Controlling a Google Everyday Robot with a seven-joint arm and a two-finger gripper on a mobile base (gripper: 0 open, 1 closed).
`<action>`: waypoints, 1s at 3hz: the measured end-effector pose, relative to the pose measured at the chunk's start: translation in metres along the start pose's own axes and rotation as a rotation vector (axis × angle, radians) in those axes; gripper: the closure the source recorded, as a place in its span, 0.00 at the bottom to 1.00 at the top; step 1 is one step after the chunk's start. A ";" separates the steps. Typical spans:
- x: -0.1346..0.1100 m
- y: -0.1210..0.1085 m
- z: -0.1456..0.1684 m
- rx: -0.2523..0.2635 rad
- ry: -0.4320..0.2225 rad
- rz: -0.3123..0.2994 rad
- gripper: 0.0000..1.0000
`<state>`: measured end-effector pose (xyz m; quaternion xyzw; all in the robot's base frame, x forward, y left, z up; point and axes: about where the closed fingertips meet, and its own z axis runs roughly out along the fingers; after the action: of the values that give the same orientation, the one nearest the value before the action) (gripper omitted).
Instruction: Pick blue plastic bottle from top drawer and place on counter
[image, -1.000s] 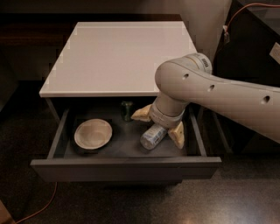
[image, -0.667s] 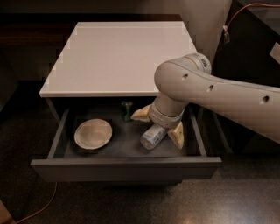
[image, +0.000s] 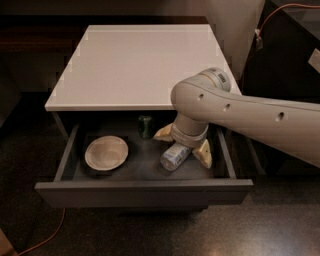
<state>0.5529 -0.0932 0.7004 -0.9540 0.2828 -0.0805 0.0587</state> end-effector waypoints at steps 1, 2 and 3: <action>0.010 -0.005 0.018 0.000 0.001 -0.025 0.00; 0.016 -0.010 0.037 -0.004 -0.001 -0.045 0.00; 0.025 -0.008 0.056 -0.022 -0.002 -0.043 0.00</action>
Offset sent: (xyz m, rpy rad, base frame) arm 0.0428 0.0046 -0.0530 -0.0169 0.0005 0.0691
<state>0.5888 -0.0966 0.6500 -0.9605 0.2629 -0.0779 0.0467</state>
